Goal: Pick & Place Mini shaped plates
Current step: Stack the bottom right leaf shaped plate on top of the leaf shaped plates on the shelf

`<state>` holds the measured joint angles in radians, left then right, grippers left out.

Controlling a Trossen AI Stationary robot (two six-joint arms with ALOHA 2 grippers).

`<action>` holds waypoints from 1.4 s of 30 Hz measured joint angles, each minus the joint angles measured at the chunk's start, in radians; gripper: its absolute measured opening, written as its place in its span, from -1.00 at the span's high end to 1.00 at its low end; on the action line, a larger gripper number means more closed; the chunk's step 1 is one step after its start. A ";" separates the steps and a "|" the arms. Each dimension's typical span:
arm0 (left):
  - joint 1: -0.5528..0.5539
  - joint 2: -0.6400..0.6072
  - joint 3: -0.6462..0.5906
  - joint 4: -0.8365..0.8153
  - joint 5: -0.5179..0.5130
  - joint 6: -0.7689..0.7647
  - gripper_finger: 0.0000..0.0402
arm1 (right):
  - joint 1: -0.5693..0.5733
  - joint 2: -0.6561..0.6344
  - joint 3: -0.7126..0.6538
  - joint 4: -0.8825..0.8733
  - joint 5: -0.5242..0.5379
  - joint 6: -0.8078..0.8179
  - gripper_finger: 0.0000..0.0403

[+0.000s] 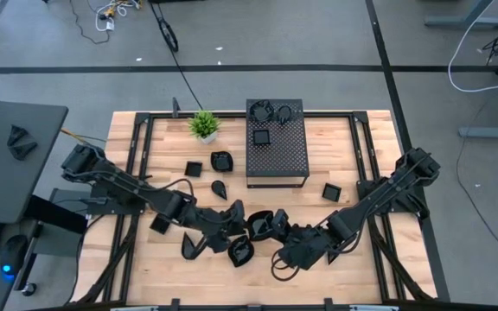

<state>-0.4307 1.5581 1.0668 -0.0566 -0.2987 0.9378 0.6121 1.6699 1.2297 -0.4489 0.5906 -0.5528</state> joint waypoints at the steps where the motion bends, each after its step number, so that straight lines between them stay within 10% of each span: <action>1: -0.009 0.000 0.000 0.000 -0.021 -0.026 0.32 | 0.000 0.000 0.000 -0.002 0.017 0.008 0.93; 13: -0.105 -0.208 0.000 -0.335 -0.275 -0.548 0.18 | -0.163 -0.049 0.000 -0.028 0.105 -0.225 0.97; 30: 0.045 -0.474 -0.362 -0.131 -0.277 -0.684 0.42 | -0.970 -0.193 0.000 0.014 -0.533 -0.773 0.98; 42: 0.130 -0.472 -0.401 0.020 -0.252 -0.651 0.42 | -1.195 -0.124 0.002 0.075 -0.818 -0.850 0.98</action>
<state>-0.3003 1.0863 0.6655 -0.0367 -0.5512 0.2871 -0.5831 1.5458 1.2312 -0.3744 -0.2275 -1.4027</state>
